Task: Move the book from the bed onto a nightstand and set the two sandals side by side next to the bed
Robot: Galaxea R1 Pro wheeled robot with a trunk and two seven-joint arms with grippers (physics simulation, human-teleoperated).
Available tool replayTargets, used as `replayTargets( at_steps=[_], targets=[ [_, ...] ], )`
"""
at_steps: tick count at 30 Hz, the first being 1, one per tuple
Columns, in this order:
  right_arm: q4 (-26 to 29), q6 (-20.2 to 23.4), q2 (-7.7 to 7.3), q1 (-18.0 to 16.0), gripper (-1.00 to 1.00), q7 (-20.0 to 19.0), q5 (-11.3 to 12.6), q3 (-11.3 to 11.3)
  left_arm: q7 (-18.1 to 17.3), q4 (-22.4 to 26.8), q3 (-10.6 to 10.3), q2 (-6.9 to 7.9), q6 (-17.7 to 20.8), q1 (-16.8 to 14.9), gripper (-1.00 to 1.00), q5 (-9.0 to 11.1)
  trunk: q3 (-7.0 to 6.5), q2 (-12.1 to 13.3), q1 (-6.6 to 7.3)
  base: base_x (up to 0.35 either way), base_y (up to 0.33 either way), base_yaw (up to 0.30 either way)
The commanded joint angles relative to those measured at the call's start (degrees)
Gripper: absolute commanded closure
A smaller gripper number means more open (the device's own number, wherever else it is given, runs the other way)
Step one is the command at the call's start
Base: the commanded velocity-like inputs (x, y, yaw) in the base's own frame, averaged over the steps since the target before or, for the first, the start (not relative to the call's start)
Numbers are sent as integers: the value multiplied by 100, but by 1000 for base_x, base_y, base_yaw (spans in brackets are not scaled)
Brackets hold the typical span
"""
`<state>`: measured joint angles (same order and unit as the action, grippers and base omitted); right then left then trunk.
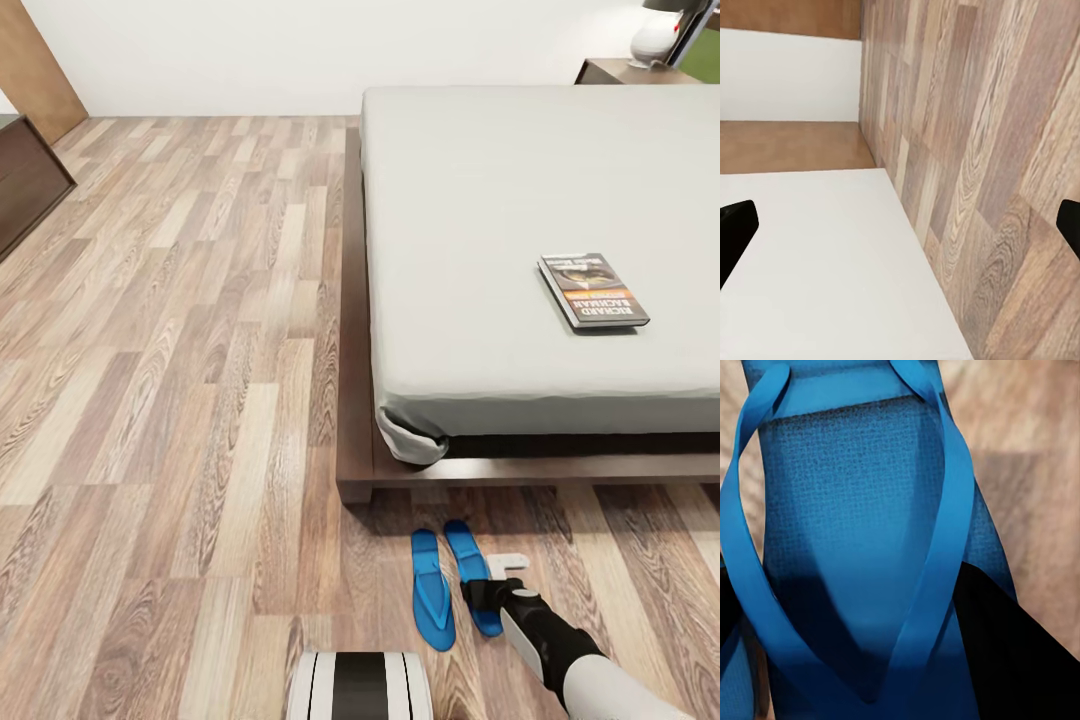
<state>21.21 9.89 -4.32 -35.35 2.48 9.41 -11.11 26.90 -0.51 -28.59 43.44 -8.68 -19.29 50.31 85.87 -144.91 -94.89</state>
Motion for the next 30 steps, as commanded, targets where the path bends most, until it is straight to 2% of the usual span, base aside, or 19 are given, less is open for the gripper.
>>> replayTargets(
  at_steps=[1,13,16,30],
  targets=[
    [3,31,-7,-6,100,43,60,-43,5,-7,-50,-2,-19,-5,-100,58,3,0,-1,0,0,0],
    [-3,31,-8,-83,100,43,55,-40,8,-8,-50,0,-19,-5,-100,58,3,0,-1,0,0,0],
    [-3,31,-7,-95,100,43,59,-40,2,-7,-50,0,-19,-5,-100,58,69,-4,-8,0,0,0],
    [-10,31,-7,-104,100,43,53,-40,8,-6,-56,-2,-19,-5,-100,58,69,-4,-8,0,0,0]
  ],
)
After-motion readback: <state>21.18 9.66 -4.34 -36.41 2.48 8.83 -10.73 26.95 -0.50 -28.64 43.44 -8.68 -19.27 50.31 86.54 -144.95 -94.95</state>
